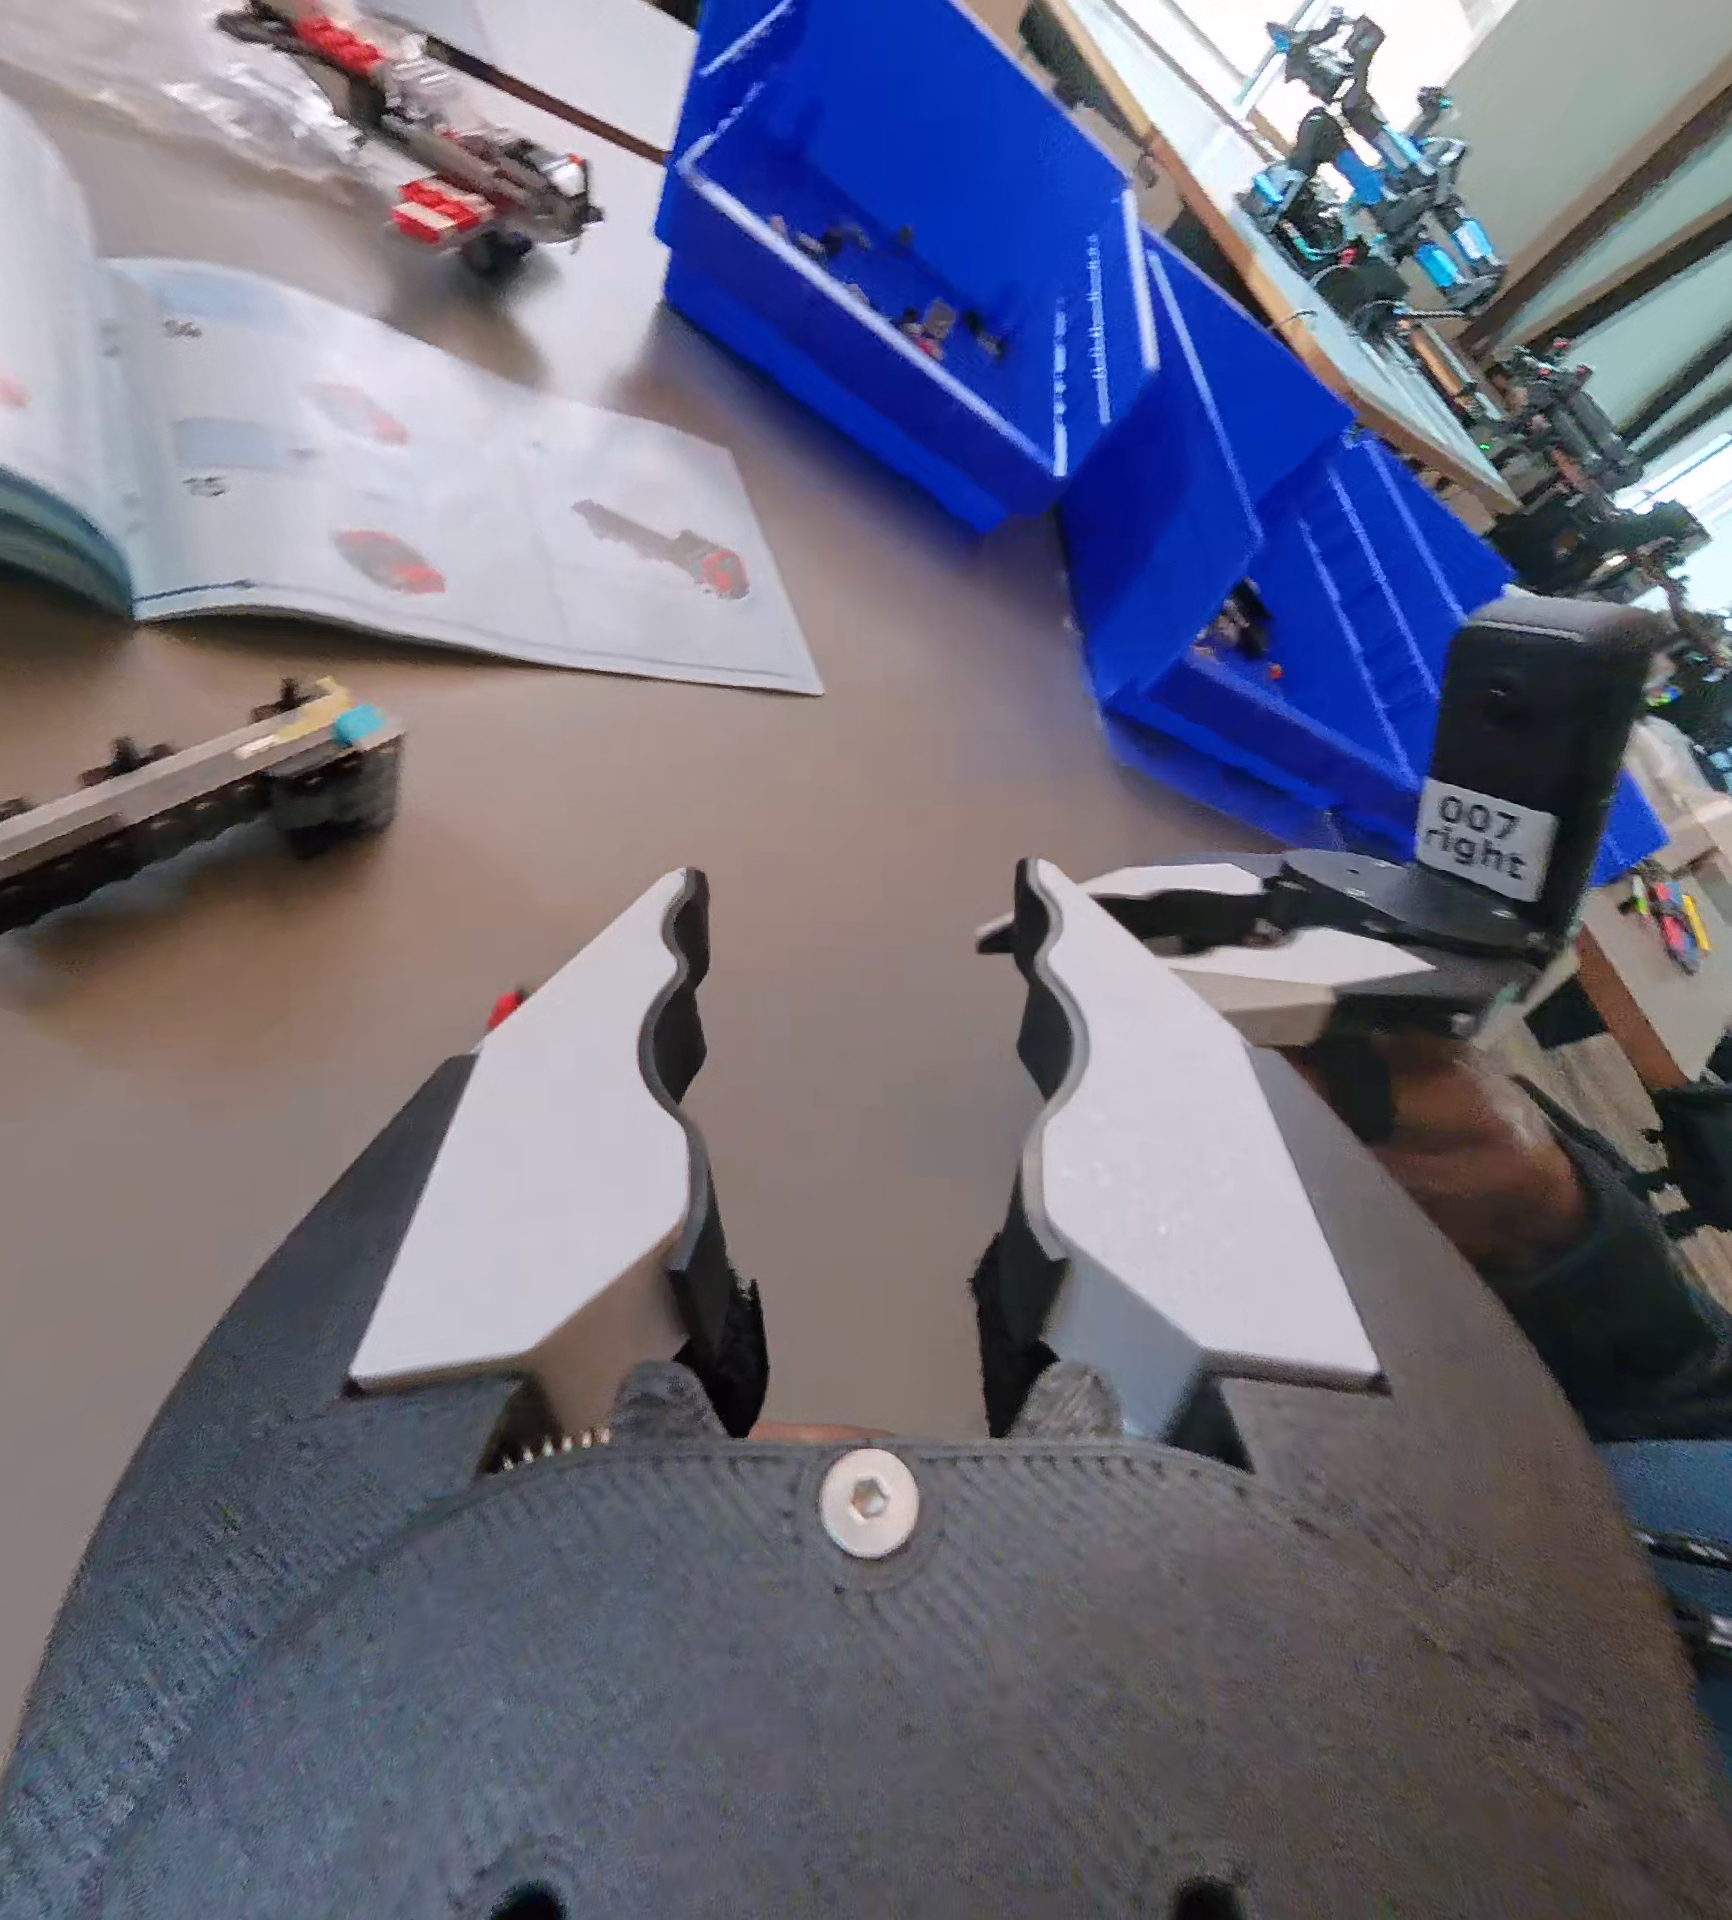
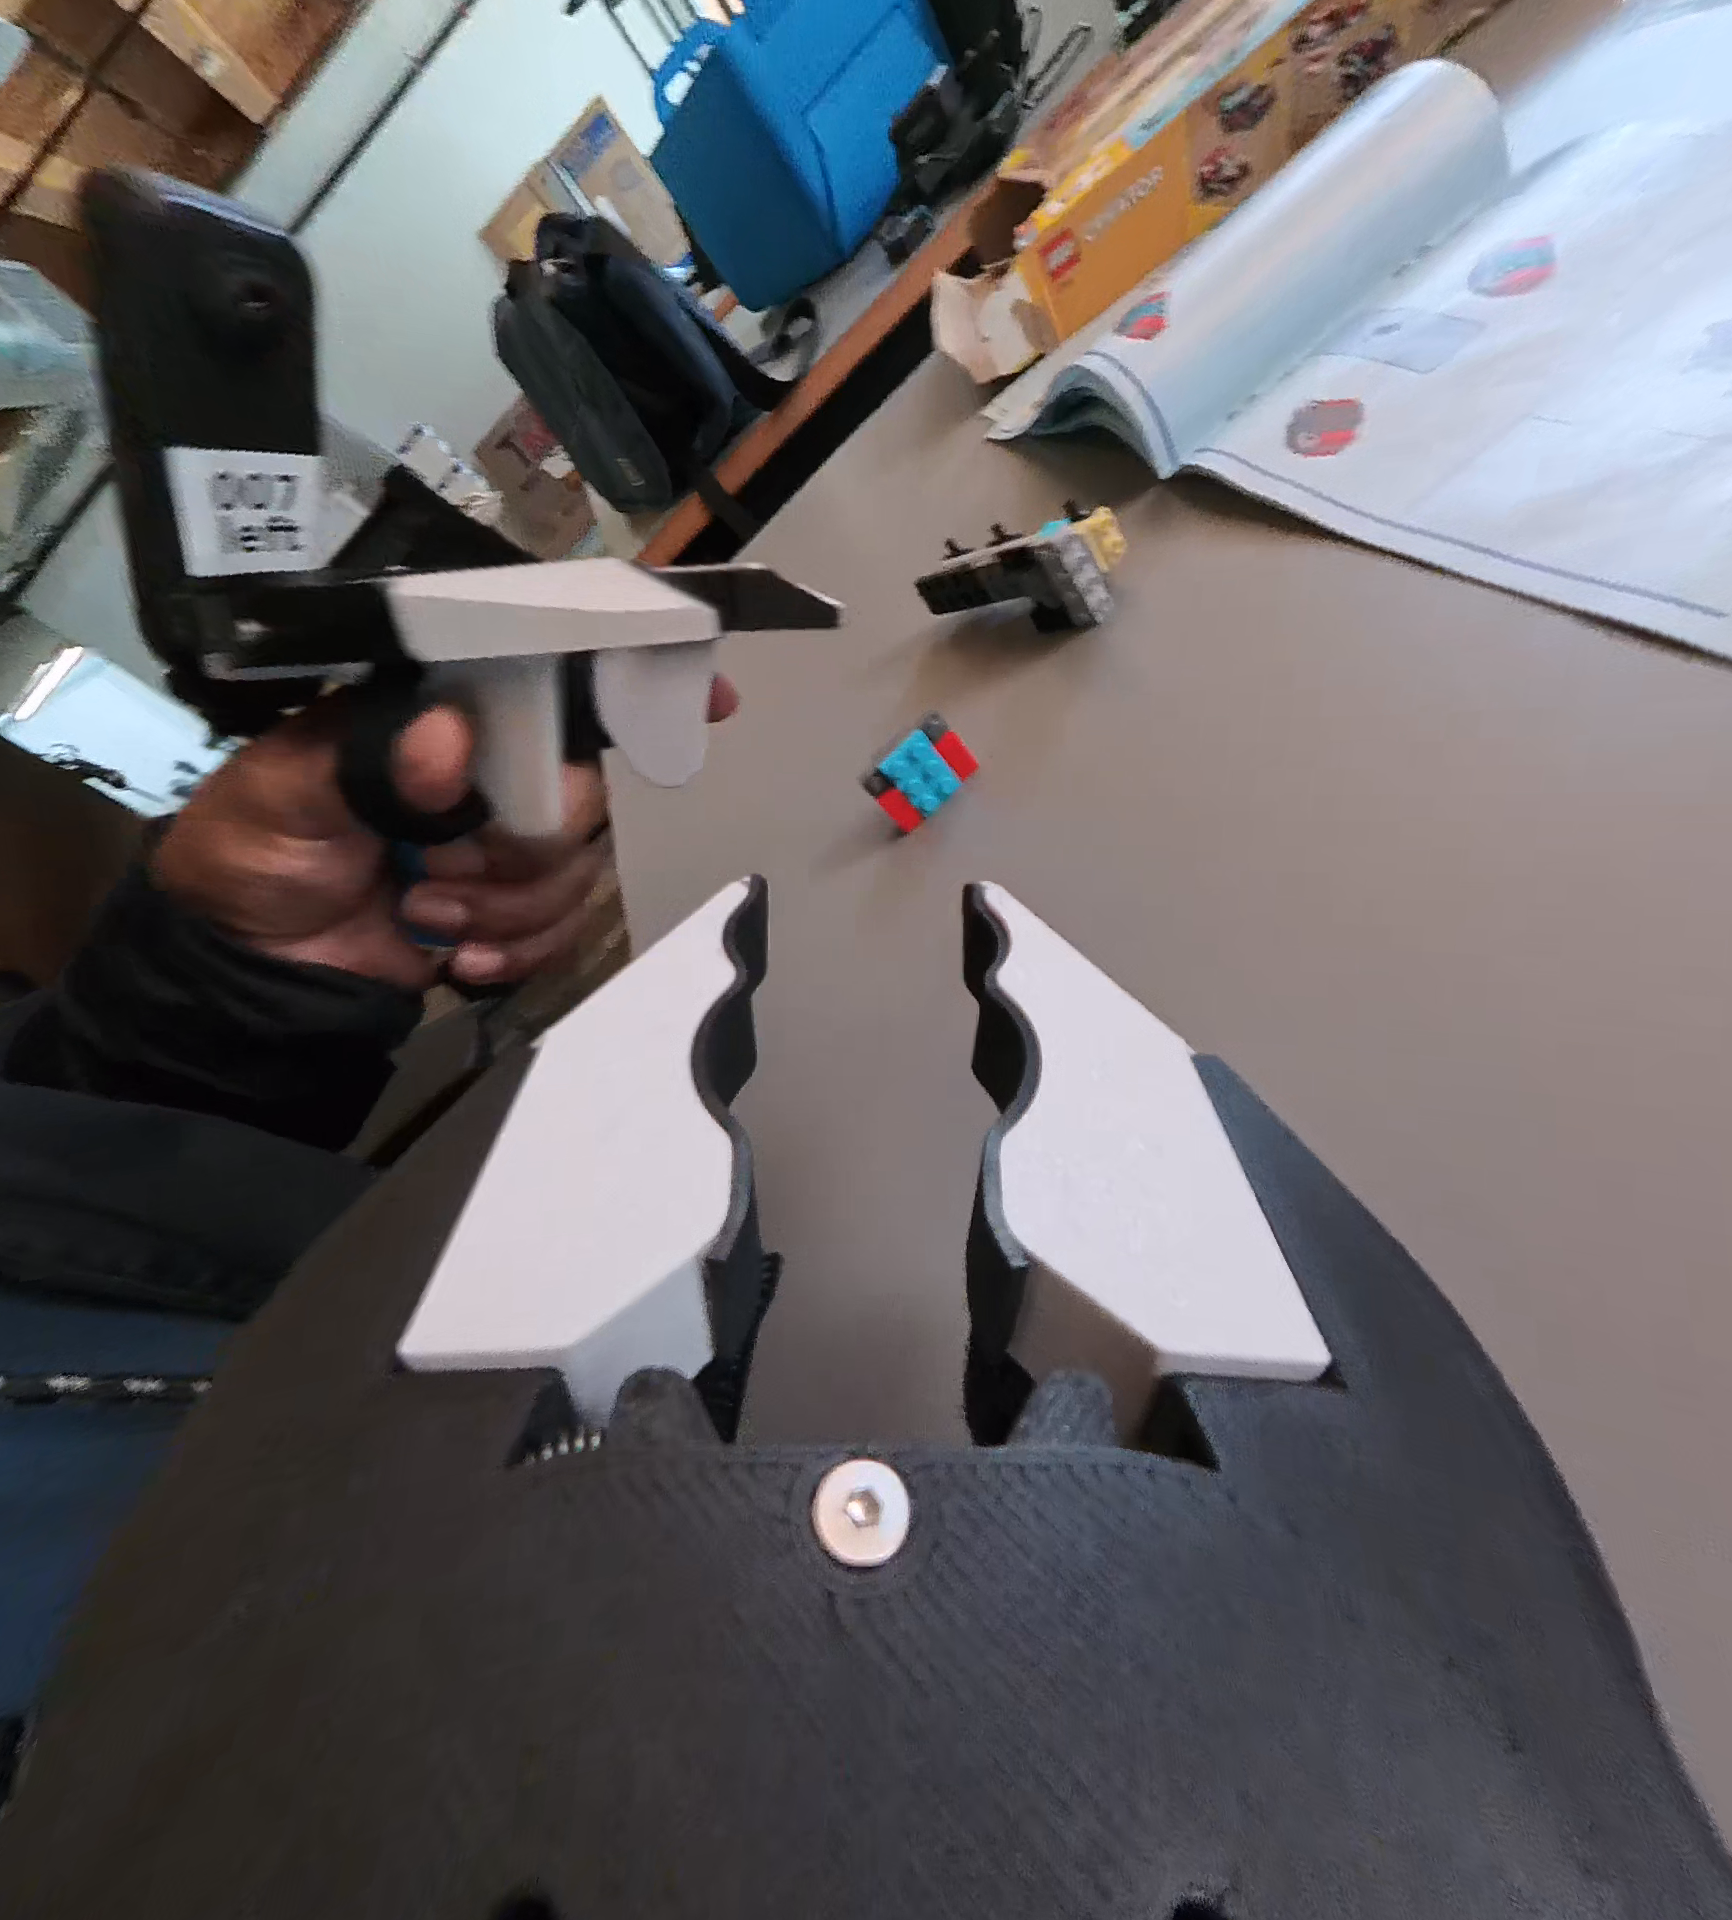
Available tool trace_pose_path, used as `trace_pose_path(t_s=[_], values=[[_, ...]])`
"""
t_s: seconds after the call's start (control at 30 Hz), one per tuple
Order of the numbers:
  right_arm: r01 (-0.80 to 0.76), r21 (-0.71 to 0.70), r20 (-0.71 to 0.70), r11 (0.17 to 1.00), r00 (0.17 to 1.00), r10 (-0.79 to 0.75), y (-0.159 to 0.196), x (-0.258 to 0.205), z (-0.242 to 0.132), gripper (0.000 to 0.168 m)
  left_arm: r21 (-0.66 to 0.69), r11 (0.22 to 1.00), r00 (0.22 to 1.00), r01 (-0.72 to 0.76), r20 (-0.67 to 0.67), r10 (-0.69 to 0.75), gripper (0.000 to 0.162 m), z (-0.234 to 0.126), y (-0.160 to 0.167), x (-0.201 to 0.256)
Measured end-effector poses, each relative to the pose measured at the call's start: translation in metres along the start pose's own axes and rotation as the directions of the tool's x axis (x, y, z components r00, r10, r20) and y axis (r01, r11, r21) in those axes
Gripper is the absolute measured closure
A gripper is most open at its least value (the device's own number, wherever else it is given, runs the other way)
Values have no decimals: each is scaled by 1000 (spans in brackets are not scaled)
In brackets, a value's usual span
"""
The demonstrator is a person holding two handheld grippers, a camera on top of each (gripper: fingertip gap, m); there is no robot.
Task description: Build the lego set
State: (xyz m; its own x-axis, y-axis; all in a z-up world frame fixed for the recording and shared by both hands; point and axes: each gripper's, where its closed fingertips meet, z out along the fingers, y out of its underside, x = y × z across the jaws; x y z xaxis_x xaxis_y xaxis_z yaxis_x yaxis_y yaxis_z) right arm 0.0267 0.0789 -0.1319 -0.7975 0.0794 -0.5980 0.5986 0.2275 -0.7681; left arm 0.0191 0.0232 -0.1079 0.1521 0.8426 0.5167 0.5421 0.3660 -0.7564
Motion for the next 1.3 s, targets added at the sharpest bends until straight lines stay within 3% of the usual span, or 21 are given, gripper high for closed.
trace_pose_path(t_s=[0.13, 0.27, 0.5, 0.73, 0.93, 1.3], values=[[47, -56, -183, 997, 982, -57, -3, 31, -5, 127, 4, 1000, 994, -14, -105, 14, 96, 8, -4, 31], [126, -151, -382, 980, 907, -176, -4, 62, -14, 121, 17, 1000, 975, 0, -224, 4, 92, 15, -8, 67], [201, -258, -553, 945, 771, -315, -10, 83, -25, 115, 22, 999, 940, -25, -339, 31, 88, 17, -5, 121], [260, -399, -632, 879, 616, -470, -14, 95, -30, 111, 17, 998, 938, -64, -339, 66, 86, 15, 2, 145], [298, -549, -655, 781, 427, -624, -25, 102, -32, 107, -5, 998, 955, -55, -293, 51, 82, 18, 11, 144], [334, -628, -636, 702, 299, -712, -37, 93, -24, 110, -13, 999, 967, -44, -252, 40, 74, 10, 20, 133]])
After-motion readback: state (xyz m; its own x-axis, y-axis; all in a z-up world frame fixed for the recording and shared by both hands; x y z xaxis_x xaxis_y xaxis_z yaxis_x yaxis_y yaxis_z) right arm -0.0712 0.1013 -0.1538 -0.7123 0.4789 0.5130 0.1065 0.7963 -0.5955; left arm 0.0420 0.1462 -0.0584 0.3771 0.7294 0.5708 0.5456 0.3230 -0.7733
